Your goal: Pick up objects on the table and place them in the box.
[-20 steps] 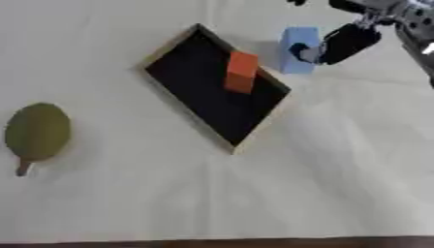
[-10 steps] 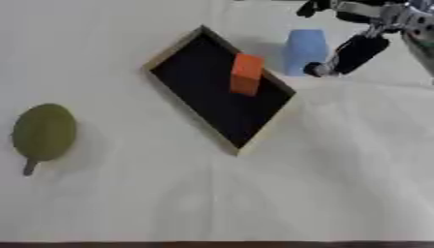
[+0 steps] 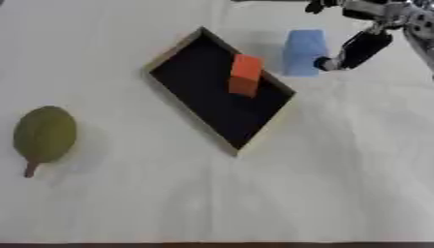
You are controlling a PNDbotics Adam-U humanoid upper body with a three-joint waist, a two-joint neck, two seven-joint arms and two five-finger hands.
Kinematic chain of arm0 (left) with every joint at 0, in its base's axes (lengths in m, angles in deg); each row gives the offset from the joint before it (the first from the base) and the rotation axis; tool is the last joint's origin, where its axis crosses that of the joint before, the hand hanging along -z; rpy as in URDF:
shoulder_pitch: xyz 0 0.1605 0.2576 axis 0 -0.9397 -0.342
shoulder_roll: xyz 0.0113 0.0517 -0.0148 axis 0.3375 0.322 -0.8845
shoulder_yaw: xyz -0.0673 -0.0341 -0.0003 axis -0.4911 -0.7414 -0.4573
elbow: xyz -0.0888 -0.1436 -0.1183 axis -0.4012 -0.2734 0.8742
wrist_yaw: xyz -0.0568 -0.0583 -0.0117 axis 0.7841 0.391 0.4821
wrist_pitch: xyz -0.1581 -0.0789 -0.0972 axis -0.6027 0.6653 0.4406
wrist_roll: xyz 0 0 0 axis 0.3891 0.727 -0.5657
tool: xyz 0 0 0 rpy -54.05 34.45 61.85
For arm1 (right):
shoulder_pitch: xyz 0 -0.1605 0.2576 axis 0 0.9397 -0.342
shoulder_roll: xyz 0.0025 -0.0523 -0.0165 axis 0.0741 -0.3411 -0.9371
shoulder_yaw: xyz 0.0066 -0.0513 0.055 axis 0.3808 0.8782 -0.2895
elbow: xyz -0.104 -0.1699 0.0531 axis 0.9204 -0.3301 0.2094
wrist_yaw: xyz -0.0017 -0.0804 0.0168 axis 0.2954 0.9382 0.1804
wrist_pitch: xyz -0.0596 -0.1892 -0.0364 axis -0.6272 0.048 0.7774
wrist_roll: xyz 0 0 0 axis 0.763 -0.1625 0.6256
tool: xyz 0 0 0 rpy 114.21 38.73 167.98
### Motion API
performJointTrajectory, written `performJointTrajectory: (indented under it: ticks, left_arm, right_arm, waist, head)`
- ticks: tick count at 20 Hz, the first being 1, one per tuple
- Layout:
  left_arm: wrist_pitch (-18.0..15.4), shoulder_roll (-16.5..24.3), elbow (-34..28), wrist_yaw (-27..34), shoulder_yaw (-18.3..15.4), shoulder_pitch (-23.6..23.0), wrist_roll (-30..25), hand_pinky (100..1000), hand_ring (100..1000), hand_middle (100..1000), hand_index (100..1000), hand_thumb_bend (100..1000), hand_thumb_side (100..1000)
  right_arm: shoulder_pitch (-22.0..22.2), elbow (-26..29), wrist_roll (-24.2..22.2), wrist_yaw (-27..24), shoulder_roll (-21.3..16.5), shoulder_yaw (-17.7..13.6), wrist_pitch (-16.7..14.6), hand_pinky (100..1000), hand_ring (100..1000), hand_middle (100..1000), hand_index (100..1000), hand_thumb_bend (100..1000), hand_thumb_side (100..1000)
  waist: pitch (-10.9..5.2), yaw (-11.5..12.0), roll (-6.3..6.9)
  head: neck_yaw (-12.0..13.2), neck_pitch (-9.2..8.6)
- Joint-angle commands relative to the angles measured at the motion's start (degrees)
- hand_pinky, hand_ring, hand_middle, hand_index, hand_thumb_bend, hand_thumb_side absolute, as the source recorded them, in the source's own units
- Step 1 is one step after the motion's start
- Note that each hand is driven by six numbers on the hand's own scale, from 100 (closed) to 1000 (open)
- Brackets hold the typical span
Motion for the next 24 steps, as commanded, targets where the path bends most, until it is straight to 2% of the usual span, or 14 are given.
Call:
performJointTrajectory:
  ticks: [1,8,13,16,18,20,24]
  left_arm:
    - [-0.16,1.43,-0.98,0.00,-0.04,0.41,-0.24,932,792,648,816,100,588]
    - [-0.26,1.26,-0.98,0.13,-0.31,0.57,-0.52,934,794,648,816,100,587]
    - [-0.26,1.09,-0.98,0.27,-0.51,0.68,-0.73,935,796,649,816,100,587]
    - [-0.21,0.89,-0.98,0.39,-0.59,0.73,-0.95,936,797,649,816,100,588]
    - [-0.20,0.80,-0.98,0.47,-0.63,0.72,-1.08,936,797,649,816,100,588]
    - [-0.16,0.68,-0.98,0.53,-0.68,0.67,-1.20,937,798,650,816,100,588]
    - [-0.06,0.57,-0.98,0.60,-0.70,0.65,-1.40,937,799,651,816,100,589]
  right_arm:
    - [-1.62,-1.43,0.01,1.42,-0.56,-0.34,-1.26,944,961,878,946,431,224]
    - [-2.74,-4.71,-0.82,3.07,0.68,0.38,-3.99,946,966,885,948,447,281]
    - [-3.38,-7.65,-0.88,4.70,1.57,0.14,-5.32,946,967,888,948,448,295]
    - [-3.85,-9.40,-0.40,5.71,2.28,-0.02,-5.73,943,963,881,942,443,271]
    - [-4.11,-10.42,0.23,6.09,2.71,-0.26,-5.57,938,955,851,925,398,224]
    - [-4.29,-11.02,1.27,5.92,3.03,-0.61,-5.02,925,929,762,870,319,140]
    - [-4.31,-9.26,5.15,3.31,3.00,-1.59,-2.45,883,832,598,735,160,118]
  waist:
    - [-1.02,0.28,0.17]
    - [0.23,0.73,-0.04]
    - [1.14,1.15,-0.44]
    - [1.56,1.39,-0.57]
    - [1.76,1.49,-0.61]
    - [1.86,1.44,-0.59]
    - [1.67,1.09,-0.53]
  head:
    - [-0.56,-1.03]
    - [-0.92,-1.64]
    - [-1.18,-2.04]
    - [-1.30,-2.20]
    - [-1.34,-2.26]
    - [-1.38,-2.24]
    - [-1.25,-1.86]
